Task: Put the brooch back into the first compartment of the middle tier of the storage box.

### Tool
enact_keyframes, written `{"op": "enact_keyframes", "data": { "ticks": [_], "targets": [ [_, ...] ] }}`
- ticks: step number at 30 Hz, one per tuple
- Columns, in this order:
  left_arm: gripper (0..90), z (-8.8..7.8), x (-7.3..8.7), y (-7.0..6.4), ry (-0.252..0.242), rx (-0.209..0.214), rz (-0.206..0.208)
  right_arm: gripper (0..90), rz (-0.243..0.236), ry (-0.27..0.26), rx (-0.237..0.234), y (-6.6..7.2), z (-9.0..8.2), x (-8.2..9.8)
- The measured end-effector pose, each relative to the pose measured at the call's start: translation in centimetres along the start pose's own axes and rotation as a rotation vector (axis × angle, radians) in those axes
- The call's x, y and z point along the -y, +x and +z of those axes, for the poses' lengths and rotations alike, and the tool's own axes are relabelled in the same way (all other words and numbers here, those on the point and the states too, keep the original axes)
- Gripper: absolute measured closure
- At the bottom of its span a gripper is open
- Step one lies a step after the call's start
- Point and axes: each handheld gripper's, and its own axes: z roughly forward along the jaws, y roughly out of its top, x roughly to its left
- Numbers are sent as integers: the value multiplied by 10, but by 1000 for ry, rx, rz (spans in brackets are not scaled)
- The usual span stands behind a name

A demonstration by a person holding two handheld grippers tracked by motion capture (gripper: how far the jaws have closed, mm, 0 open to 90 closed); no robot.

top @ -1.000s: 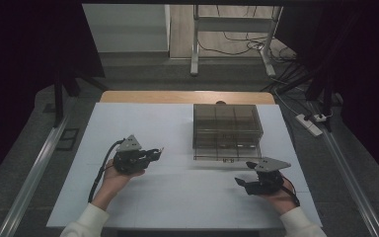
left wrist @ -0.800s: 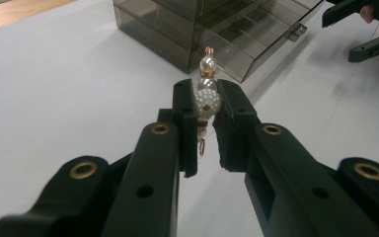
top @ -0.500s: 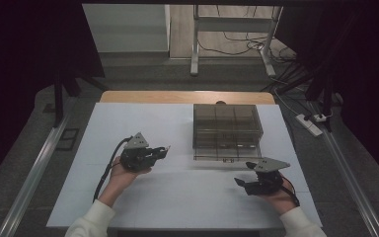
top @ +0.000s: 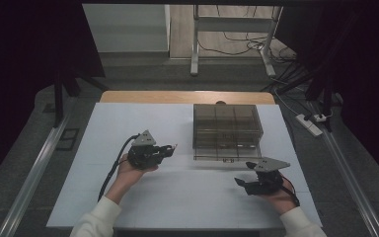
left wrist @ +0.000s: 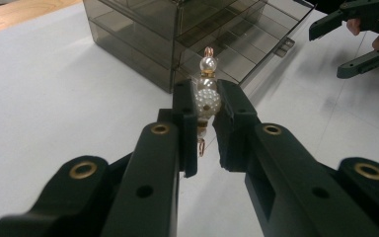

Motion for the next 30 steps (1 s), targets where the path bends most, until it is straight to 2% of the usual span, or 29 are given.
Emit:
{"op": "enact_keyframes", "data": {
  "ticks": [30],
  "targets": [
    [789, 25, -16, -8, 10, 30, 22, 259, 0, 2, 0, 0, 0, 0]
  ]
}}
